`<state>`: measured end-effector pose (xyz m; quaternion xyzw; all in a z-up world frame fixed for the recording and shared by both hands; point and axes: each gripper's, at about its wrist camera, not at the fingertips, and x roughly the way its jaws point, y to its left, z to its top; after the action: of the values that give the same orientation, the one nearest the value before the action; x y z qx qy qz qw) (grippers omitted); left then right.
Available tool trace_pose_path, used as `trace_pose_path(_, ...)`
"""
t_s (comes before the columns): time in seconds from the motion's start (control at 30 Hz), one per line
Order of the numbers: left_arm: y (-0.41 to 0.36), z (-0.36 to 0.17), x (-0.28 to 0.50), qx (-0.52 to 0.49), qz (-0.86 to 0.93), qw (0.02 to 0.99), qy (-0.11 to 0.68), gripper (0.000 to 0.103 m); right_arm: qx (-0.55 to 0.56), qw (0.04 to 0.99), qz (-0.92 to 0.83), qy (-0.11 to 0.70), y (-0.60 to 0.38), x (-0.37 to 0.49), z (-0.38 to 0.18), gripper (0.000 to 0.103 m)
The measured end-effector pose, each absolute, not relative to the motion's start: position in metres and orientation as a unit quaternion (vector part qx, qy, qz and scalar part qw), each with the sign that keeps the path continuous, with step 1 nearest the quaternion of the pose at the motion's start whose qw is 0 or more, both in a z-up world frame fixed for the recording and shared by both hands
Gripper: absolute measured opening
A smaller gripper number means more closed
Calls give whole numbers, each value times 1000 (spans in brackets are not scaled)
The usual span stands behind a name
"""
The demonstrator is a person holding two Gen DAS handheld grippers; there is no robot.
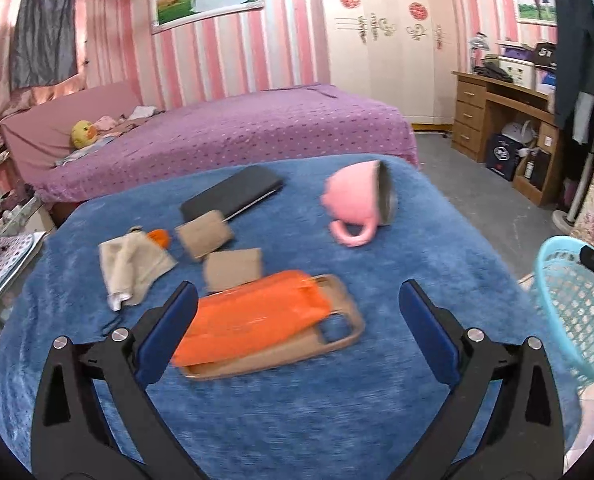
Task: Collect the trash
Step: 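Move both open grippers back over the bed, then grasp the orange snack bag with the left gripper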
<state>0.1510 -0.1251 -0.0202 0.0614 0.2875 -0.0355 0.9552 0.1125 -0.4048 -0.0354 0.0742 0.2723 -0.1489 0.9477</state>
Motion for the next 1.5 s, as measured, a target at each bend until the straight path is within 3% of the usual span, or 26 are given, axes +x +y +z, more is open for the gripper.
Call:
trace_pose_path(0.4, -44, -53, 185, 28, 20, 944, 328, 97, 38, 951, -103, 290, -336, 142, -40, 92)
trace_pose_path(0.87, -23, -71, 214, 13, -8, 923, 384, 95, 21, 944, -100, 315, -307, 163, -50, 92)
trace_pose_path(0.97, -25, -75, 221, 11, -21, 919, 394, 82, 20, 943, -101, 318, -304, 168, -50, 92)
trace_pose_path(1.03, -25, -77, 226, 4, -35, 914, 404, 65, 19, 942, -100, 319, -301, 171, -51, 92)
trace_pose_path(1.17, -21, -79, 230, -15, -53, 913, 404, 45, 10, 942, -98, 321, -292, 177, -51, 92)
trace_pose_path(1.23, -20, -78, 229, -22, -63, 914, 400, 26, 2, 942, -97, 322, -288, 178, -52, 92)
trace_pose_path(1.5, -4, -58, 213, -40, -58, 929, 364, 24, -9, 944, -91, 318, -272, 177, -49, 92)
